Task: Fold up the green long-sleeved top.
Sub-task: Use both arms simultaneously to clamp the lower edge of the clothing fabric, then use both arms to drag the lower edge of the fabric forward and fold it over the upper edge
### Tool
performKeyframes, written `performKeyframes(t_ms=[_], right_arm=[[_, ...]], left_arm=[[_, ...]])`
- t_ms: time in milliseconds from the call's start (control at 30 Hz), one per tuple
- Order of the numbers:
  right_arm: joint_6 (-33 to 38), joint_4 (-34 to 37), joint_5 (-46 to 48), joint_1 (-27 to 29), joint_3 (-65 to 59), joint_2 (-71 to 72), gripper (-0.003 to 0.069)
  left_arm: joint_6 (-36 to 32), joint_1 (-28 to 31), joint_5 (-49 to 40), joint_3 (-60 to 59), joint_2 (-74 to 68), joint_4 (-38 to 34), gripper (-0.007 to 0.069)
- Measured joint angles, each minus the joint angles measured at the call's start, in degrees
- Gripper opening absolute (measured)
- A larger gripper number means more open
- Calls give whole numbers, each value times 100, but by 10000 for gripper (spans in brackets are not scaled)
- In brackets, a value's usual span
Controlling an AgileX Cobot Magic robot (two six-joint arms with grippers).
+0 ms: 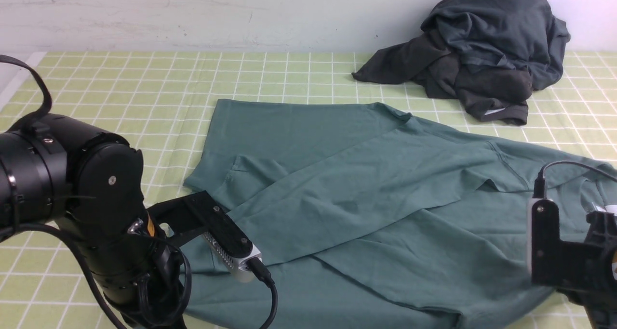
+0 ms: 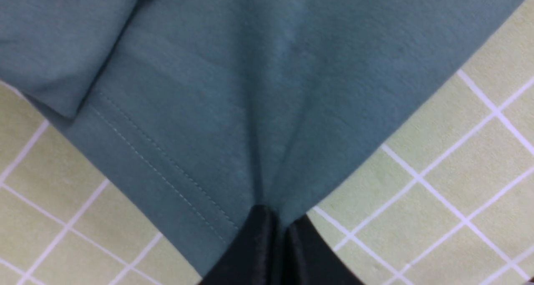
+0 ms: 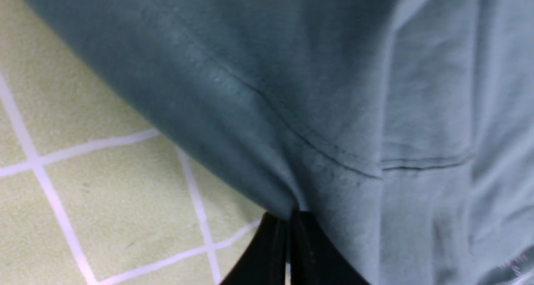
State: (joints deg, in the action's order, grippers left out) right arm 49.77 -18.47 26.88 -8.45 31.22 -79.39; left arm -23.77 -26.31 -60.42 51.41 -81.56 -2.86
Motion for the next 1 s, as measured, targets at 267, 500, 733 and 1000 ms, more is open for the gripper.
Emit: performKeyframes(t_ms=[267,500,733,1000], right_arm=[[-861,239,600,5,465,841,-5],[-1760,170,-206,141,1471,-18,-5],[-2419,41,-355,371,3089,-1736,-5],[-2798,-76,-312,448,4984,-3285,-5]], left_arm=[[830,13,519,0,1128,152,3],[1833,462,1985,441,654,286,3],[1948,916,2301,2146,-1088,286,3],[1992,1208,1957,4830,-3439,412,3]])
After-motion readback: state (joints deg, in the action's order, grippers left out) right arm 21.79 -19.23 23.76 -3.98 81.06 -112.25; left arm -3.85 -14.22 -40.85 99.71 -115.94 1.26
